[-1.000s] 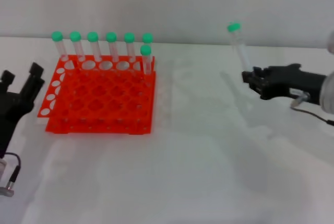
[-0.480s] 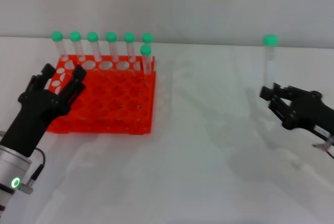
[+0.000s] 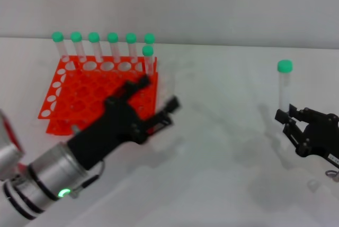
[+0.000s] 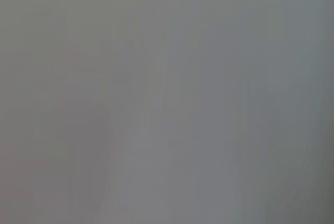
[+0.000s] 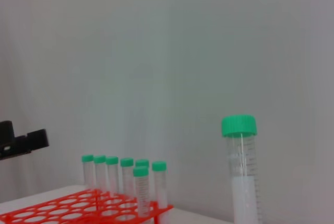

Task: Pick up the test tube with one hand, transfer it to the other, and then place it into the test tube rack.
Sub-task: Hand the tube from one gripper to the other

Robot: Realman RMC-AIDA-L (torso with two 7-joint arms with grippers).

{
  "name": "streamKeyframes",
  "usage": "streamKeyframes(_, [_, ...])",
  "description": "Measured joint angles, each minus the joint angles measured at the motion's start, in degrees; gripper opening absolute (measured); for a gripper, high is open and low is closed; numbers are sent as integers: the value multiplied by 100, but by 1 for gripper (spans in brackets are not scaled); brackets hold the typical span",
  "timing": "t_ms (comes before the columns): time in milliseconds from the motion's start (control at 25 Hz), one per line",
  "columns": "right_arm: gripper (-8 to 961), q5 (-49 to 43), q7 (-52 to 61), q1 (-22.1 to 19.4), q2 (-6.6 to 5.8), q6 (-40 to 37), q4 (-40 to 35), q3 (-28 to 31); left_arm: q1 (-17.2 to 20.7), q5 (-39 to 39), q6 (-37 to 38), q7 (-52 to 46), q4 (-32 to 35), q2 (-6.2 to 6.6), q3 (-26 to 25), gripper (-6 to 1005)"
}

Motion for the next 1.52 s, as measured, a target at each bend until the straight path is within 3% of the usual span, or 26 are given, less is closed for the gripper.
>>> streamKeyframes(160, [208,11,-8,41,0,63,-56,-319,-130,677,-35,-263,-249,-20,1,894])
streamKeyframes(520, [212,21,-208,238,-1,249,-334,-1372,-246,1123,1,-410,-468,-49,0,893])
streamKeyframes(1080, [217,25,-225,231,-1,235,-476,-1548,-251,1143,378,-415,-662,-91,1,890])
streamKeyframes(1440, [221,1,-233,236,-1,244,-474,-1547,-250,1145,755,-387,-935,-100,172,831])
streamKeyframes(1520, [222,-4,-234,244,-1,243,-470,-1547,-250,1144,757,-386,-939,-102,172,749])
